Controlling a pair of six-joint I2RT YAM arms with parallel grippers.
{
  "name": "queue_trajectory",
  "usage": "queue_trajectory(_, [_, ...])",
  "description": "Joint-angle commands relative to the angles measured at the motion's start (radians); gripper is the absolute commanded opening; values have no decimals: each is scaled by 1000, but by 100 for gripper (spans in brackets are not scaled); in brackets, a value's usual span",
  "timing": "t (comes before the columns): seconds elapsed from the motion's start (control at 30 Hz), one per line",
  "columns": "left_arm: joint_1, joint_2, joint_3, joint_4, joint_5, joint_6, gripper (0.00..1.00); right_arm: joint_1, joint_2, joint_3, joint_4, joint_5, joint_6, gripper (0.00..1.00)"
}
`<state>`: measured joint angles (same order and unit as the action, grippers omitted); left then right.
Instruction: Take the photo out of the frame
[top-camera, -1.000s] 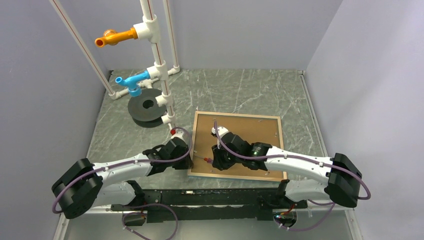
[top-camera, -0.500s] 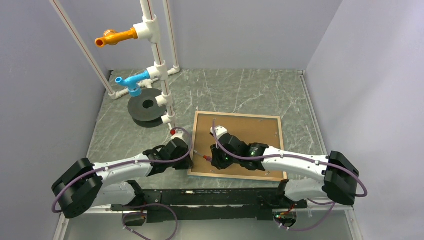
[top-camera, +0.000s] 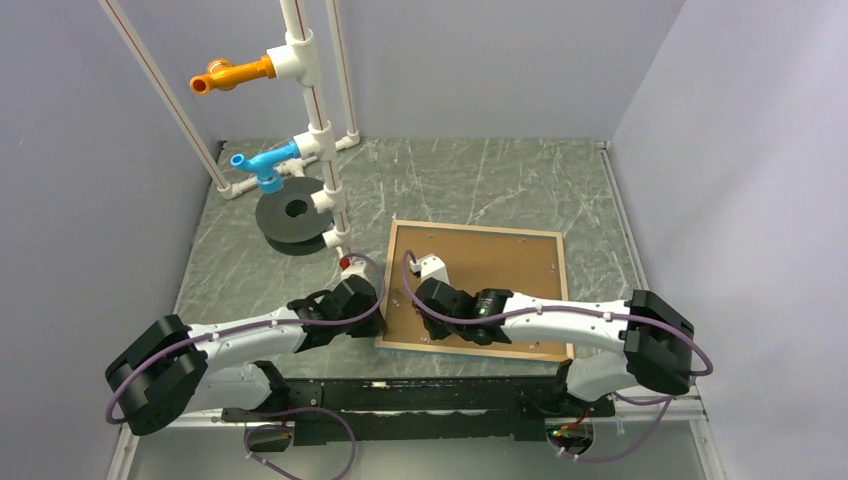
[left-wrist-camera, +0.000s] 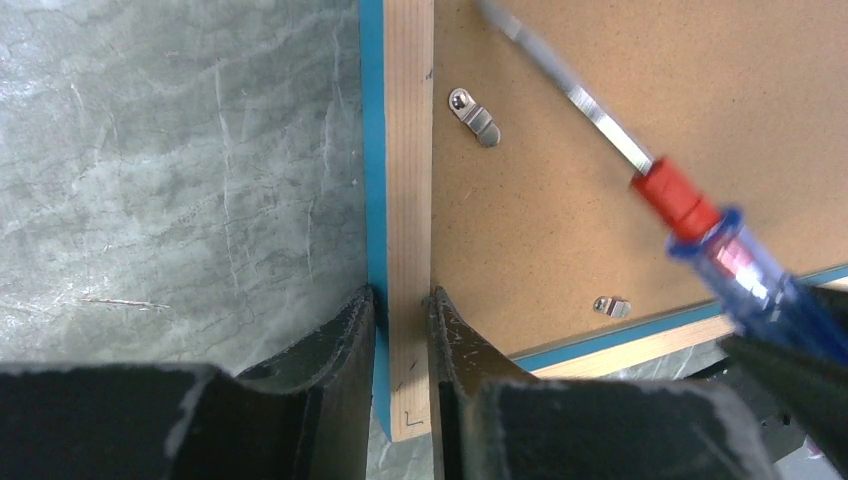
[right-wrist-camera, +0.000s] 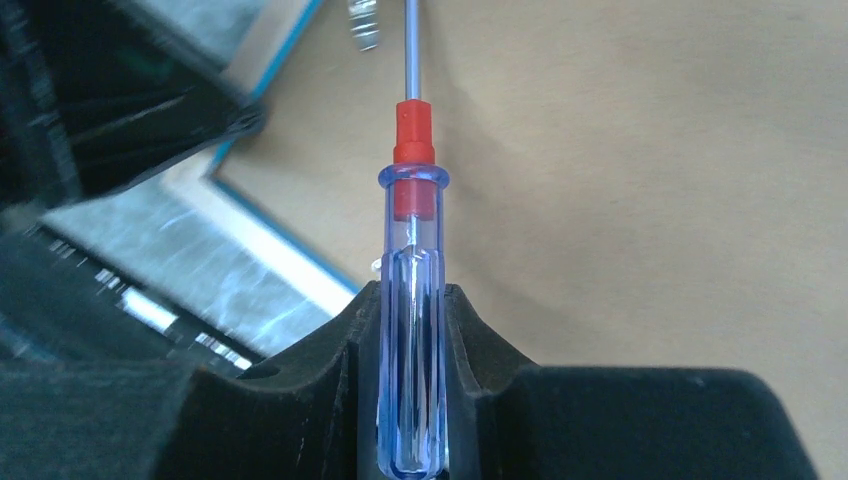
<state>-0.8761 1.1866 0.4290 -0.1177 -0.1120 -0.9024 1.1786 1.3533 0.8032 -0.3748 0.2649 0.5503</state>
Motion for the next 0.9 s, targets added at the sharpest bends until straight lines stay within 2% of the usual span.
queue_trajectory(0.0, [-19,30,-12,-34,12,-23,0,-6,35,60,-108,232,79,0])
queue_trajectory(0.17, [-20,33,-16,-28,11,-28,0,-25,18,53,-44,144,91,0])
queue_trajectory(0.47, [-22,10,9,-43,17,-11,0,-26,-111,37,-13,115,-10,0])
queue_trajectory(0.5, [-21,4,13,-42,20,-9,2,-25,-127,27,-13,114,-18,0])
queue_trajectory(0.57, [-22,-12,29,-55,19,-2,11,-25,-158,2,-10,115,-26,0])
queue_trajectory(0.87, [-10,-144,172,-214,6,82,62,-25,-292,-121,15,116,-52,0])
